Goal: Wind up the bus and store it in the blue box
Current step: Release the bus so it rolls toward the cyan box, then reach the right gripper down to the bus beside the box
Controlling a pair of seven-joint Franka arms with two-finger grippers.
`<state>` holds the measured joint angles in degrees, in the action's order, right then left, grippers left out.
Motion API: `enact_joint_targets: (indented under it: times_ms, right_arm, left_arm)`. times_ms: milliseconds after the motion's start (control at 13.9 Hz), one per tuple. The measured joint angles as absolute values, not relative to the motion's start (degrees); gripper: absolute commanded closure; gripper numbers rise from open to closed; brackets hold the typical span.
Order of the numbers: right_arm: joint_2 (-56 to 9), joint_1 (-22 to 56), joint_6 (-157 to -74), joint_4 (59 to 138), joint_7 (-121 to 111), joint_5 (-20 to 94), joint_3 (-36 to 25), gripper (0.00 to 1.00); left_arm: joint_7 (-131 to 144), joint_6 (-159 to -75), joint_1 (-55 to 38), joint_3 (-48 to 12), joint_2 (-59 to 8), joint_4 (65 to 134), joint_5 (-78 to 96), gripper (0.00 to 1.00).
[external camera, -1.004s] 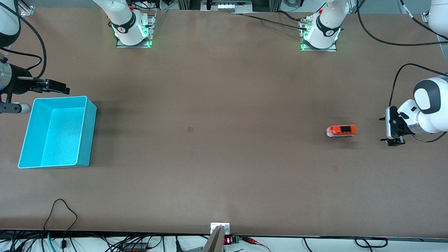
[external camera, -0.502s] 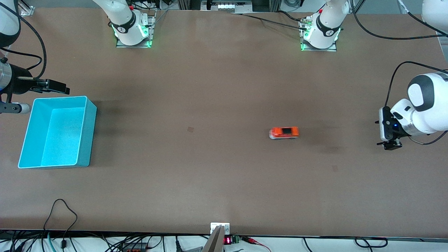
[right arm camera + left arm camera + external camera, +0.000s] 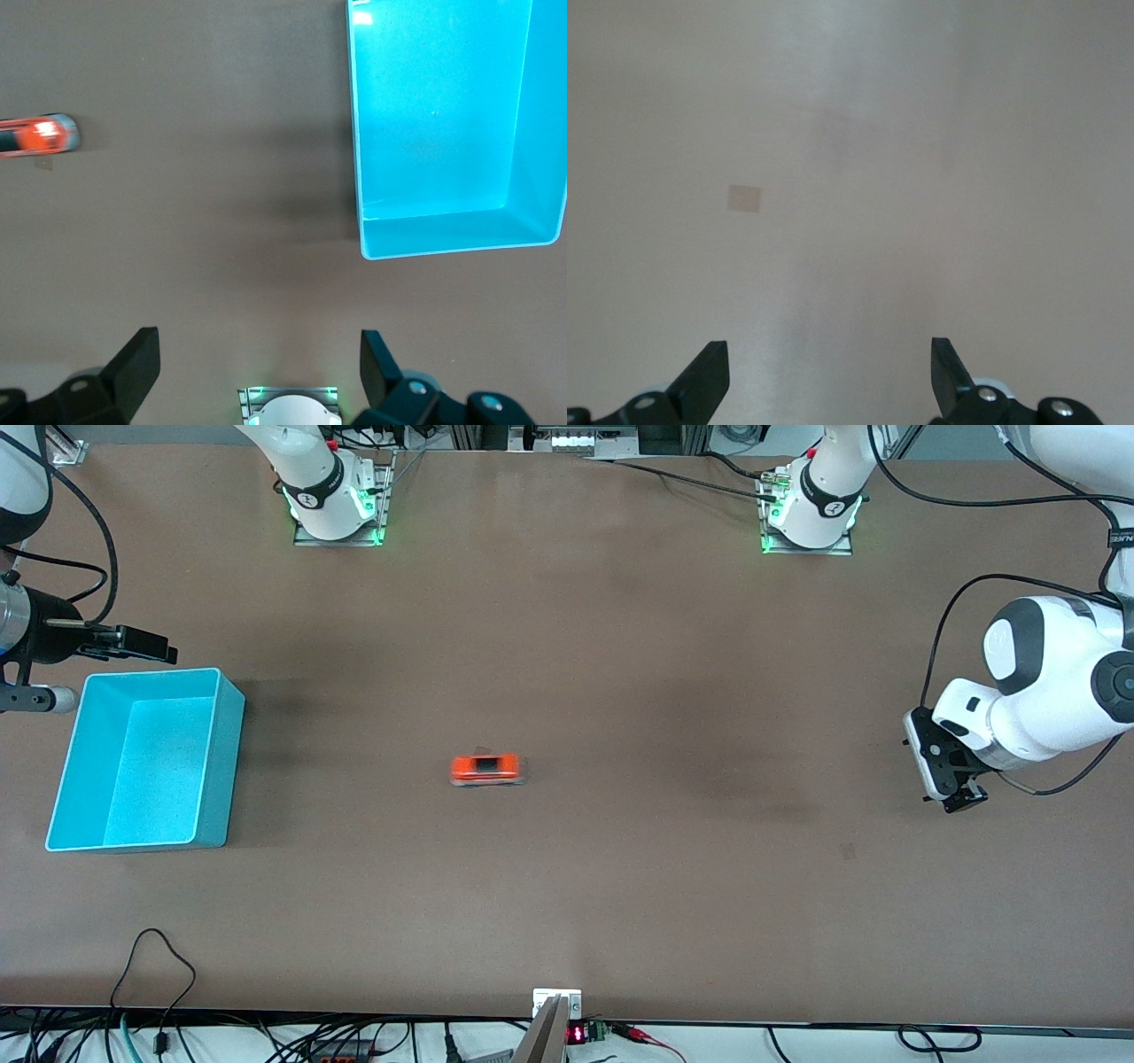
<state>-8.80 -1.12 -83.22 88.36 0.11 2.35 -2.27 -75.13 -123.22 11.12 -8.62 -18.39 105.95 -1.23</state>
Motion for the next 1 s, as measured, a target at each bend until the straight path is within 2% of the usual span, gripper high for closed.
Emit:
enact_joint_targets:
  times_ms: [789, 1004]
  right_arm:
    - [-8.8, -1.1, -83.2, 88.4, 0.1, 2.4, -2.3, 0.0]
    - [-8.8, -1.1, -83.2, 88.4, 0.1, 3.5, -2.1, 0.0]
  left_arm:
    - [-22.9, -123.1, 9.4, -8.5, -17.5, 99.3, 1.3, 0.0]
    - [-12.9, -116.6, 9.3, -7.5, -17.0, 94.6, 1.3, 0.0]
